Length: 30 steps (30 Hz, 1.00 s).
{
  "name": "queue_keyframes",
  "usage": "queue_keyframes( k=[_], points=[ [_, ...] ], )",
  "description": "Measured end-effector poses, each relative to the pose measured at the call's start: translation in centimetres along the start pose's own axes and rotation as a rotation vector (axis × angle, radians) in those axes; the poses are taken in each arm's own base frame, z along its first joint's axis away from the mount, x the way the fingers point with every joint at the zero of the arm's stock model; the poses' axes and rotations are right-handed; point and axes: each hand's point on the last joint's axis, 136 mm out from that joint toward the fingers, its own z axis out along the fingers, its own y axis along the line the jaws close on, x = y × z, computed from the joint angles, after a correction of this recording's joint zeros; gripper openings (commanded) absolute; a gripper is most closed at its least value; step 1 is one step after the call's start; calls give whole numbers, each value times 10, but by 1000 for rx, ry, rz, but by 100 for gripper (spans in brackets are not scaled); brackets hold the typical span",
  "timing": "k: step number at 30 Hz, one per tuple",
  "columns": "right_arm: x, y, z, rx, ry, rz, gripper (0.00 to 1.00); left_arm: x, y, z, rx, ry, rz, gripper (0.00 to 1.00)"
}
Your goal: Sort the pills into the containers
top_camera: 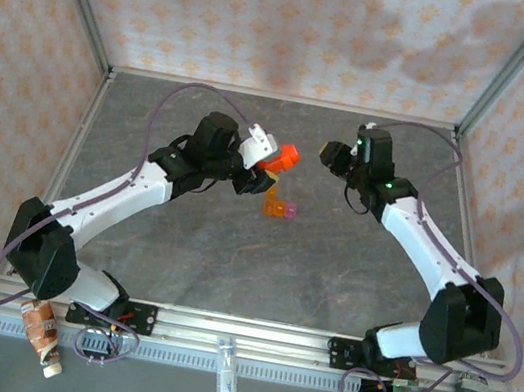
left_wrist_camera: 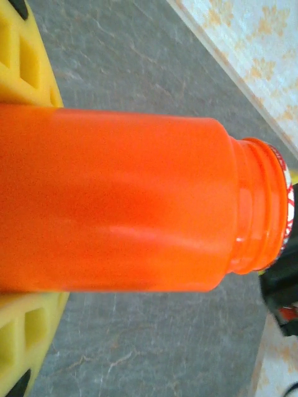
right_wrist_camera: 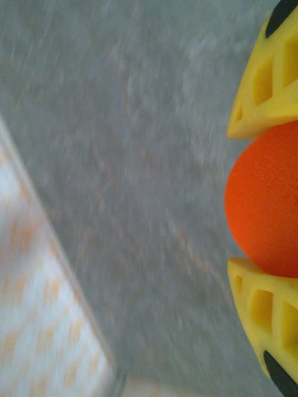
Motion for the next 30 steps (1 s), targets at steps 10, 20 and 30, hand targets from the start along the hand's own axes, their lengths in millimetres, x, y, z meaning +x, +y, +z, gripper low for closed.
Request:
queue_keyframes(
  k=[10, 20, 30],
  points=[
    [74, -108, 51, 438, 162, -42, 30, 8, 16, -1, -92, 34, -23, 0],
    [114, -141, 65, 563, 238, -57, 44, 17, 19, 1, -117, 57, -46, 0],
    [123, -140, 71, 580, 255, -53, 77, 25, 21, 0, -135, 78, -59, 0]
  ],
)
